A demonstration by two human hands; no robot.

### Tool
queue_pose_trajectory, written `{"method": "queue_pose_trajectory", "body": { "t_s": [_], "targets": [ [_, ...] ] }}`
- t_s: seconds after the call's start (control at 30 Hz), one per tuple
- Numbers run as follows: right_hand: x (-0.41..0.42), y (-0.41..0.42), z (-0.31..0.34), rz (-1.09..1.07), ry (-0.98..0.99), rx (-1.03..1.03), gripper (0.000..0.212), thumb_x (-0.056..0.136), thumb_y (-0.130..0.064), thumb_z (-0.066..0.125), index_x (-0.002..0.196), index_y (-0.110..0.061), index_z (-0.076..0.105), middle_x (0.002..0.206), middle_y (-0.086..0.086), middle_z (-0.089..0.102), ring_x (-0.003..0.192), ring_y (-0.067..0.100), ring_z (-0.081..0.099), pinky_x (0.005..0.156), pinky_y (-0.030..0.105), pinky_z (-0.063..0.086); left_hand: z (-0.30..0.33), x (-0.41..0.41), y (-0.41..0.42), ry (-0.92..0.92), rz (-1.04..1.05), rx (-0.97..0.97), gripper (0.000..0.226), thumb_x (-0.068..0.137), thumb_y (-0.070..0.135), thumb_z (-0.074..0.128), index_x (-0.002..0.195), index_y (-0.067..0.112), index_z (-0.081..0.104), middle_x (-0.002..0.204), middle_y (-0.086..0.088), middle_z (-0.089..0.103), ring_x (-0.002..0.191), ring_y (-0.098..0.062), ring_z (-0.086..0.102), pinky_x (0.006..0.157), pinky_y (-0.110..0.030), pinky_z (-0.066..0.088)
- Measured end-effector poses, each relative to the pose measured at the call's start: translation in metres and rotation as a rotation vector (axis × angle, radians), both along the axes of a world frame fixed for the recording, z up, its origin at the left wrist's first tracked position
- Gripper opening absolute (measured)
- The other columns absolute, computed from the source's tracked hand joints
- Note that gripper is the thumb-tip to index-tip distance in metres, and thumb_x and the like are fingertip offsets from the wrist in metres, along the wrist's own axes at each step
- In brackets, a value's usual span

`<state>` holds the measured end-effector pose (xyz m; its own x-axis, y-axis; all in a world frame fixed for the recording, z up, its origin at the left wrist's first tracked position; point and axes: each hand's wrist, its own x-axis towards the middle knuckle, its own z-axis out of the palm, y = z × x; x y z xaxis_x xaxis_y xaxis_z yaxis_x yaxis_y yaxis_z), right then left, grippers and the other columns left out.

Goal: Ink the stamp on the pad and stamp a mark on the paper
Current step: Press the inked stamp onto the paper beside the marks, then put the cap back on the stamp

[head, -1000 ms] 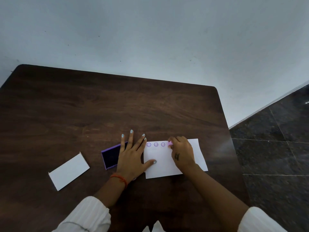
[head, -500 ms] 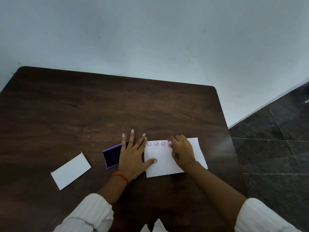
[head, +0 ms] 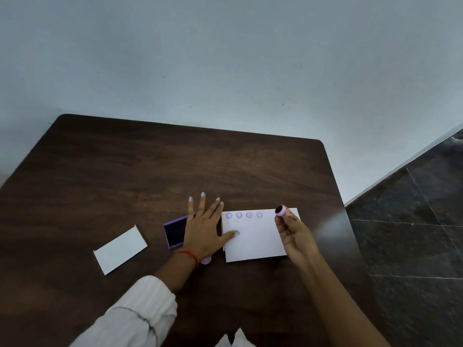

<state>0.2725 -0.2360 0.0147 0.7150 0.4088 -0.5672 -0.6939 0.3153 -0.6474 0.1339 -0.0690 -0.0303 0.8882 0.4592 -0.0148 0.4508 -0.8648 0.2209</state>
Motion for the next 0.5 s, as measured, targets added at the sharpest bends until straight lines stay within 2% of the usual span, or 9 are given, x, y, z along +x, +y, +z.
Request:
{"method": "queue_pose_trajectory", "body": {
  "t_s": [0.03,0.1,0.17,0.27,0.37,0.5],
  "targets": [
    [-0.005,-0.002,0.002,-0.015,0.057,0.061,0.012,0.088,0.001,0.055,0.089,0.0,0.067,0.081,0.006,0.073,0.073,0.01,0.071,0.068,0.021,0.059,0.005,-0.002,0.0,-0.04,0.016,-0.021,0.113,0.061,0.087,-0.008,0.143,0.017,0.025,0.154,0.001,0.023,0.141,-0.025,-0.013,0.103,-0.043,-0.032],
    [-0.017,-0.006,0.005,-0.032,0.14,0.127,0.014,0.088,0.001,0.053,0.087,0.001,0.067,0.077,0.007,0.075,0.07,0.012,0.072,0.064,0.022,0.06,0.013,-0.009,0.0,-0.165,0.055,-0.084,0.098,0.07,0.082,0.016,0.14,0.016,0.034,0.152,-0.001,0.028,0.142,-0.025,-0.005,0.109,-0.043,-0.024],
    [-0.03,-0.008,0.008,-0.026,0.2,0.152,0.015,0.088,0.0,0.053,0.084,0.0,0.067,0.074,0.008,0.076,0.068,0.013,0.072,0.062,0.024,0.06,0.019,-0.02,-0.003,-0.327,0.081,-0.172,0.082,0.074,0.07,0.036,0.135,0.015,0.042,0.149,-0.002,0.034,0.142,-0.023,0.003,0.115,-0.044,-0.005],
    [-0.049,-0.007,0.008,0.008,0.268,0.154,0.01,0.076,-0.002,0.062,0.084,0.001,0.067,0.074,0.011,0.076,0.067,0.015,0.073,0.06,0.025,0.06,0.024,-0.048,-0.014,-0.481,0.124,-0.342,0.067,0.077,0.05,0.063,0.132,0.016,0.048,0.145,0.002,0.038,0.138,-0.015,0.022,0.111,-0.033,0.022],
    [-0.065,-0.004,0.004,0.038,0.312,0.167,0.018,0.064,-0.002,0.066,0.082,0.002,0.069,0.079,0.015,0.075,0.07,0.018,0.073,0.059,0.028,0.061,0.022,-0.074,-0.025,-0.451,0.165,-0.367,0.061,0.076,0.034,0.073,0.13,0.02,0.05,0.139,0.004,0.046,0.127,-0.012,0.039,0.105,-0.029,0.034],
    [-0.079,0.002,-0.001,0.073,0.348,0.159,0.019,0.068,0.0,0.064,0.087,0.002,0.067,0.078,0.015,0.076,0.071,0.019,0.073,0.063,0.03,0.061,0.007,-0.094,-0.036,-0.361,0.231,-0.406,0.059,0.075,0.033,0.074,0.128,0.02,0.051,0.131,0.001,0.051,0.117,-0.012,0.045,0.099,-0.034,0.045]
  ]
}}
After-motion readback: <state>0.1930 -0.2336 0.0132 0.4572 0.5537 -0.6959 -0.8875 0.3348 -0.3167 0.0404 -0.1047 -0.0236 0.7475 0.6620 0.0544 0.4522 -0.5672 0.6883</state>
